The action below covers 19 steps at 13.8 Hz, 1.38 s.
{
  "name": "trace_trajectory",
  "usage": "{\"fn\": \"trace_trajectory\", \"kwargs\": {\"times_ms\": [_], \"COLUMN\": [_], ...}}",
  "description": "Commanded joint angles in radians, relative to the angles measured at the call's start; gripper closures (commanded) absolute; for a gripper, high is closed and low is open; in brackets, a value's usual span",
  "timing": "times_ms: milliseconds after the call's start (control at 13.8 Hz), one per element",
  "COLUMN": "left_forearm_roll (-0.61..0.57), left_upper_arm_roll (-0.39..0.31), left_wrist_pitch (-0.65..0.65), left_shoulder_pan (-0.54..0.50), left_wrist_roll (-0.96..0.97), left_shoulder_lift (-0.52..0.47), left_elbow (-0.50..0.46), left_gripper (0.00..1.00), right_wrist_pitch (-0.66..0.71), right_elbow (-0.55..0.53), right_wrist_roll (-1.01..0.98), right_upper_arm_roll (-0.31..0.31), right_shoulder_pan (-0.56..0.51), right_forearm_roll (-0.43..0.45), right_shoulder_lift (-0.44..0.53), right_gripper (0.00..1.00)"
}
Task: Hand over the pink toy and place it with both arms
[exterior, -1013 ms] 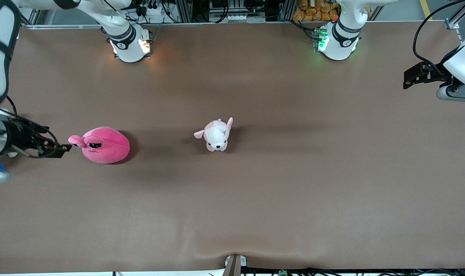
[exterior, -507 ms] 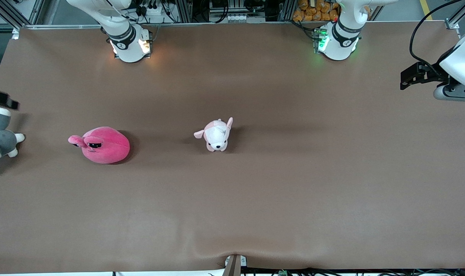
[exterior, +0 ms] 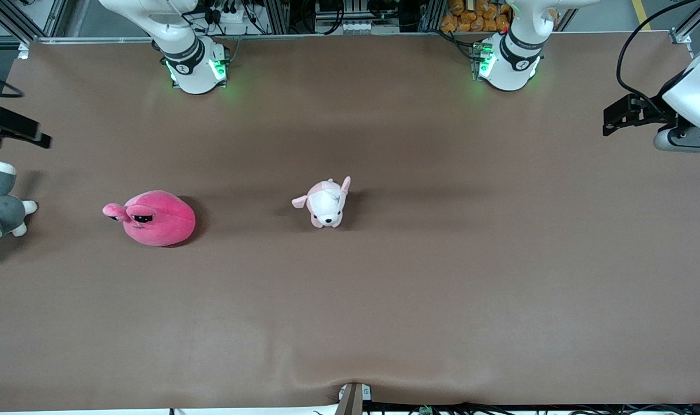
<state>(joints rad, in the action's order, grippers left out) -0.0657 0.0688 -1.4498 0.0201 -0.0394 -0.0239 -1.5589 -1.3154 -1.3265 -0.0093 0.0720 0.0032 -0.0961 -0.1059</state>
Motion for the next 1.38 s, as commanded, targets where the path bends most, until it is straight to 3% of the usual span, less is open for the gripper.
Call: {"fn": "trace_trajectory", "kwargs": {"times_ms": [0, 362, 796, 1303], "left_forearm_roll": [-0.009, -0.008, -0.008, 0.023], "left_upper_arm_roll": [0.008, 0.006, 0.006, 0.002], "left_wrist_pitch": [-0.006, -0.008, -0.009, -0.017], "left_shoulder_pan": [-0.008, -0.008, -0.008, -0.008], "left_wrist_roll": [0.012, 0.012, 0.012, 0.079], "left_shoulder_lift": [-0.014, -0.014, -0.014, -0.014], "left_elbow": [-0.007, -0.007, -0.007, -0.006], "left_gripper": [0.0, 0.0, 0.0, 0.0], "right_wrist_pitch": [-0.082, -0.128, -0.079, -0.067], "right_elbow": [-0.177, -0.246, -0.165, -0.145], "right_wrist_roll": [0.014, -0.003, -0.07, -0.087], "right_upper_arm_roll": [-0.006, -0.008, -0.009, -0.008], "right_shoulder_pan": [0.031, 0.043, 0.047, 0.043], "right_forearm_roll": [0.049, 0.091, 0.186, 0.147], "right_shoulder_lift": [0.127, 0.172, 0.149, 0.15], "right_gripper": [0.0, 0.0, 0.0, 0.0]}}
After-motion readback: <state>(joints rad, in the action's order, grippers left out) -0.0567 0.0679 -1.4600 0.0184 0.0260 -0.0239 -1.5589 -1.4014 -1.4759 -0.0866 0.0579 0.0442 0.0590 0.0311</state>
